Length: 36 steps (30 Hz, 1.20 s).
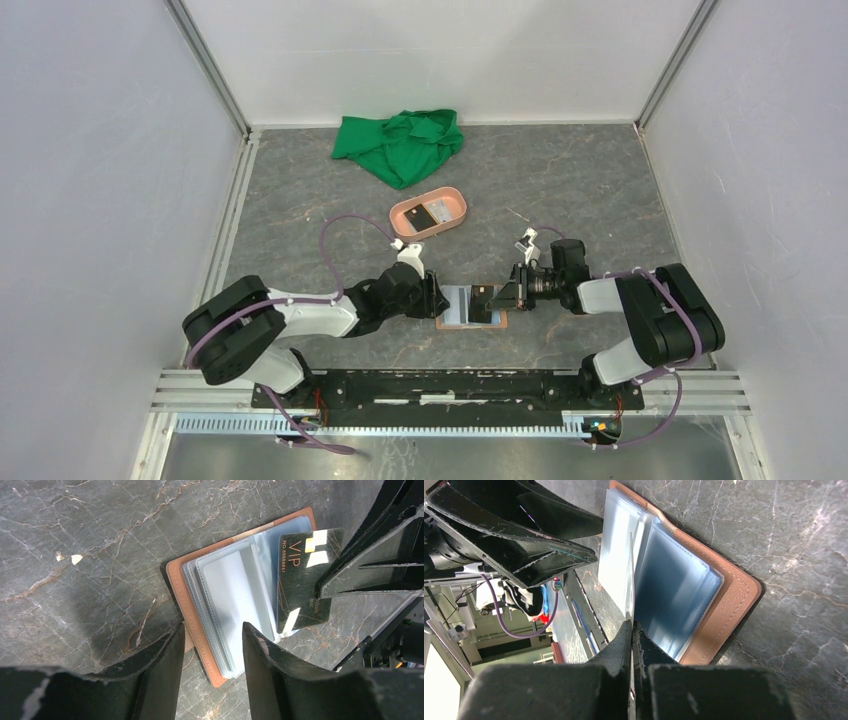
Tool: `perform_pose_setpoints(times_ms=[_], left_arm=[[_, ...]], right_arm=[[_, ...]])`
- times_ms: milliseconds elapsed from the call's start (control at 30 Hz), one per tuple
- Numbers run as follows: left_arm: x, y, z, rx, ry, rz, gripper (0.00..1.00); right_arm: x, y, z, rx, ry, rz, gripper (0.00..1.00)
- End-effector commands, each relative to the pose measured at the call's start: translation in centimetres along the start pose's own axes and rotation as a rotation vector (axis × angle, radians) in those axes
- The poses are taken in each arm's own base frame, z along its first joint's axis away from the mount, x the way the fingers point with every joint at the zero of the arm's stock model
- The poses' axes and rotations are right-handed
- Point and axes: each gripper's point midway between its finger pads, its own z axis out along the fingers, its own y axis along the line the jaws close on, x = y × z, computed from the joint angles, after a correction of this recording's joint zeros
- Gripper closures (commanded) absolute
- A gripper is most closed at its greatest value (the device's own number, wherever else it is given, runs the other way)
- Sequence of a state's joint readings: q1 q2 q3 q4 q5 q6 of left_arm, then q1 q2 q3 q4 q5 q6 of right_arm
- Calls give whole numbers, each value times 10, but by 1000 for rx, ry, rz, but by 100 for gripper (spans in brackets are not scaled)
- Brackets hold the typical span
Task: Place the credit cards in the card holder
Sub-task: Insert the credit card into the card holder.
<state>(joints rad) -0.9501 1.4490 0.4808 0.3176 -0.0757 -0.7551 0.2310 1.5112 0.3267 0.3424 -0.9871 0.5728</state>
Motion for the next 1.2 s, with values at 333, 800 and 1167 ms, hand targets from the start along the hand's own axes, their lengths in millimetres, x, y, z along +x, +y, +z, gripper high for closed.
perform_pose_setpoints(times_ms=[333, 800, 1167], left_arm=[[5, -3, 6, -7, 41, -54, 60], [9, 1, 4, -16, 38, -101, 68], [10, -1, 4, -1, 36, -107, 71]], right_arm=[[-12, 8, 3, -30, -8, -21, 100], [-9, -7, 2, 47, -24, -2, 100], [-5, -12, 0, 92, -27, 6, 100]])
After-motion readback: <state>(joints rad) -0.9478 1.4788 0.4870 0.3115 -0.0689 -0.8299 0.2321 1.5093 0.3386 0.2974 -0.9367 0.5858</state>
